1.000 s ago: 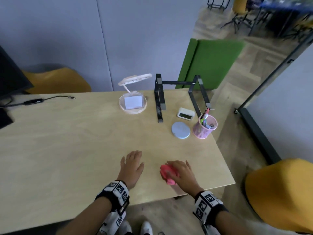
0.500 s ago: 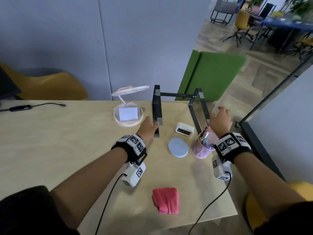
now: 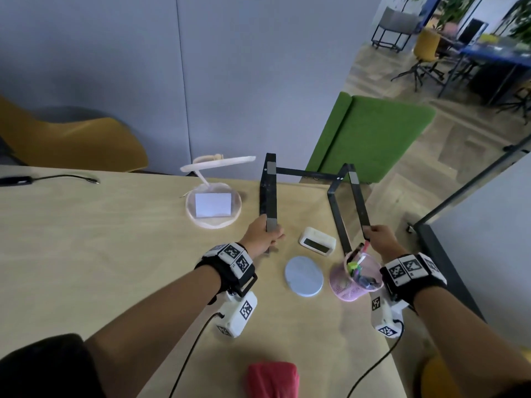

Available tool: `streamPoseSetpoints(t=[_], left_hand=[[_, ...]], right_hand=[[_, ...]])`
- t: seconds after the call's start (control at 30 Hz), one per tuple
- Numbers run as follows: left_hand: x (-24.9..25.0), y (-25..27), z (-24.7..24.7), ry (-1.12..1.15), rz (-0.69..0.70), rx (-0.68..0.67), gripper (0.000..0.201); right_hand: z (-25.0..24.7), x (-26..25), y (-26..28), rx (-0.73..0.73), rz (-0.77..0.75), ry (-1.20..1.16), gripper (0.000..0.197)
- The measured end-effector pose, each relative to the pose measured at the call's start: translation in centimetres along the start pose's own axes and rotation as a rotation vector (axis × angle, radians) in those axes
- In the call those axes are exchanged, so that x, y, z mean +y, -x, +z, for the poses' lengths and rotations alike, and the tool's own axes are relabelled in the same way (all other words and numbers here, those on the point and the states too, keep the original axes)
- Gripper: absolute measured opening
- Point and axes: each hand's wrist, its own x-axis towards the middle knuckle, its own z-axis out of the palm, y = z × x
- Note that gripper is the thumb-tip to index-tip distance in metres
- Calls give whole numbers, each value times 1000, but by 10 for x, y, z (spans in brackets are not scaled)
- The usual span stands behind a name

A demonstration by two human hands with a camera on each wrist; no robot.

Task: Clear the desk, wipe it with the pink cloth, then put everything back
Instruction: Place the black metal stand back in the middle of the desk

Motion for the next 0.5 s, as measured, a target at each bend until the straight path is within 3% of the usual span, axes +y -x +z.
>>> streamPoseSetpoints(t=[0.2,0.33,0.5], left_hand=[[10,-1,-5,-30,96,0,17],[22,-2,-6,-19,118,-11,13],[45,3,-2,-73,174,-35,32]], right_hand=[[7,-7,10,94,-1,-115,37],[-1,-5,5,113,18,-147,22],[-28,-14,12,166,-18,-174,17]])
